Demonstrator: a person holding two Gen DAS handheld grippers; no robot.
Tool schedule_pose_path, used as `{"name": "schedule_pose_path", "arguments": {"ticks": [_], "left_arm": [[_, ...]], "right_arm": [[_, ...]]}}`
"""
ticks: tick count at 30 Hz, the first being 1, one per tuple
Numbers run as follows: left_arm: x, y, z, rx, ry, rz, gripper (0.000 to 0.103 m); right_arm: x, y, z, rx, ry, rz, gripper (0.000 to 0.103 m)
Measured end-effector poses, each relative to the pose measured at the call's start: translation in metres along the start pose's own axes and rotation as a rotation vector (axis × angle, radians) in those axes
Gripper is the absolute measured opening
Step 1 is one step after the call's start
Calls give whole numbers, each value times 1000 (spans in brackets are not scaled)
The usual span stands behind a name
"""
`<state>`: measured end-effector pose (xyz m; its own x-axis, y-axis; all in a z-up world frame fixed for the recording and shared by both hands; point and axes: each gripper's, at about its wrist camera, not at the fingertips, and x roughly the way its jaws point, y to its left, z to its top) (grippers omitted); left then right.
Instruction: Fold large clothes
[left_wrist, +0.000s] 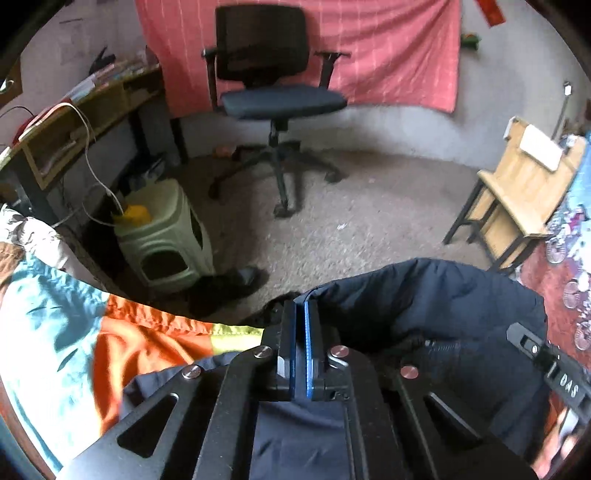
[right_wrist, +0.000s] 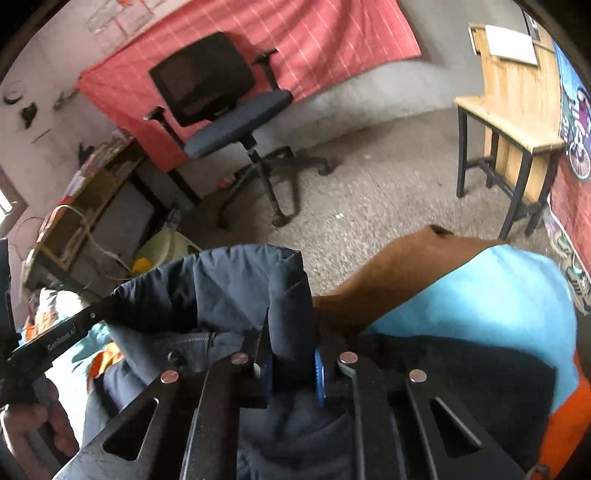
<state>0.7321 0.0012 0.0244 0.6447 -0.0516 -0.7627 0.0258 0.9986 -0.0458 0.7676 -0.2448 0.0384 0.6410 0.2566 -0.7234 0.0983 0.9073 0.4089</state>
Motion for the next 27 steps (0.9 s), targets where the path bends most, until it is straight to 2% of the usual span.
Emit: {"name": "schedule_pose_path", "arguments": {"ticks": [5,9,13,18,21,24,27], "left_arm": [[-76,26,-38,-41,-94,-92,0],[-135,30,-73,14,-158,-133,0],[-172,27,-115,29,-168,-190,0],[-186,13,-160,36,-173,-245,0],[-188,2,-189,16,-150,-269,0],[-180,-16,-216,45,-105,-285,0],[-166,-22,-227,32,-73,-314,0]], "right_arm": [[-61,10,-25,-42,-47,69,13],[-115,23,-52,-97,-92,130,13],[-163,36,-92,-143,-156,164,12],[-185,26,-146,-147,-175,133,12],[-182,11,-165,-101,-147,112,12],[-178,-3,-179,-58,-113,92,12],[-173,-11,-188,-61,-97,63,11]]}}
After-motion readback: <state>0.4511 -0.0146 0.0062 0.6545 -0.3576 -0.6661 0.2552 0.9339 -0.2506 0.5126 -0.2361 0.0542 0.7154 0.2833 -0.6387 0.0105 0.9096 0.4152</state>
